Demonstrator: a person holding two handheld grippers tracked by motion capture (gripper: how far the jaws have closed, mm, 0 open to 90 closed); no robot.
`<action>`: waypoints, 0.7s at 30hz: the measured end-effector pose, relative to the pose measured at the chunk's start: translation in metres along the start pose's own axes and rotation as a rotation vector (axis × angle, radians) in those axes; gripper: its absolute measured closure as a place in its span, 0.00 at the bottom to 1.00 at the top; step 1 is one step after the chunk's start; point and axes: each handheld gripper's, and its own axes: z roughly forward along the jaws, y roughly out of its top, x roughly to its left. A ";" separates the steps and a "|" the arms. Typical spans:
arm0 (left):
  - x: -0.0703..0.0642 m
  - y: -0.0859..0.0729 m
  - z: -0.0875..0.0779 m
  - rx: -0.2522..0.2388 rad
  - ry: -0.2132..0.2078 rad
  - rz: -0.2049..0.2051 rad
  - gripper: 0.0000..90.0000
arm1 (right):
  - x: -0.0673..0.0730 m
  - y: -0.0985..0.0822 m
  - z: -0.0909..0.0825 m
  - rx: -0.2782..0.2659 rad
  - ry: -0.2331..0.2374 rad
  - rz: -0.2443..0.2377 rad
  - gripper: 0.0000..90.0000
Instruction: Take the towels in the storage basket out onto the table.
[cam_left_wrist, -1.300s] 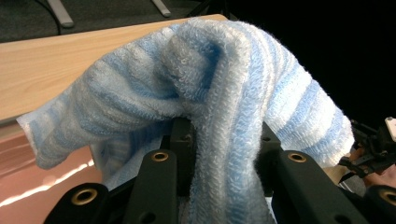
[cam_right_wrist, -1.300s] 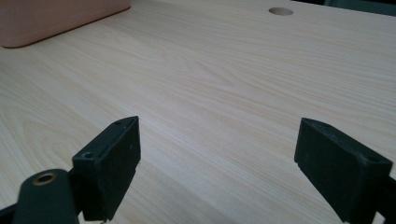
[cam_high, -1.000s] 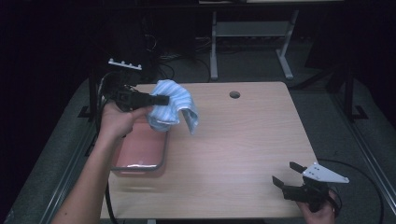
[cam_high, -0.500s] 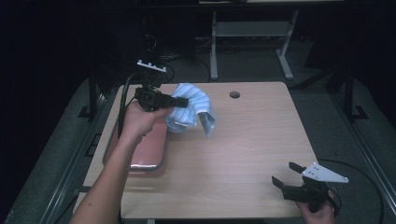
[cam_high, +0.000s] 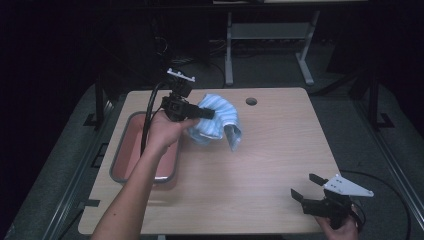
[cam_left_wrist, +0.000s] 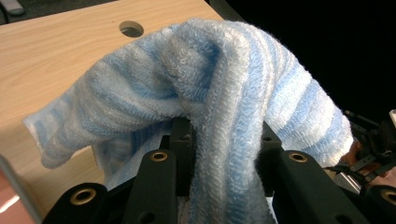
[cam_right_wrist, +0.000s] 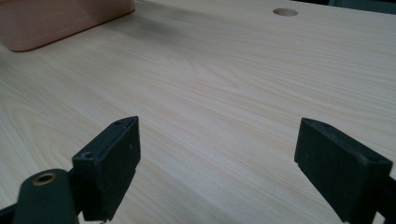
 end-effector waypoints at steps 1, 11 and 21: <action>-0.001 0.000 0.002 0.002 -0.001 0.001 0.76 | -0.001 0.000 0.000 -0.002 0.000 -0.001 0.15; -0.007 0.000 0.028 0.038 -0.009 0.016 0.76 | -0.001 0.000 0.000 0.002 -0.002 0.006 0.15; -0.008 -0.006 0.057 0.075 -0.040 0.007 0.76 | 0.000 -0.001 0.001 0.005 -0.007 0.000 0.15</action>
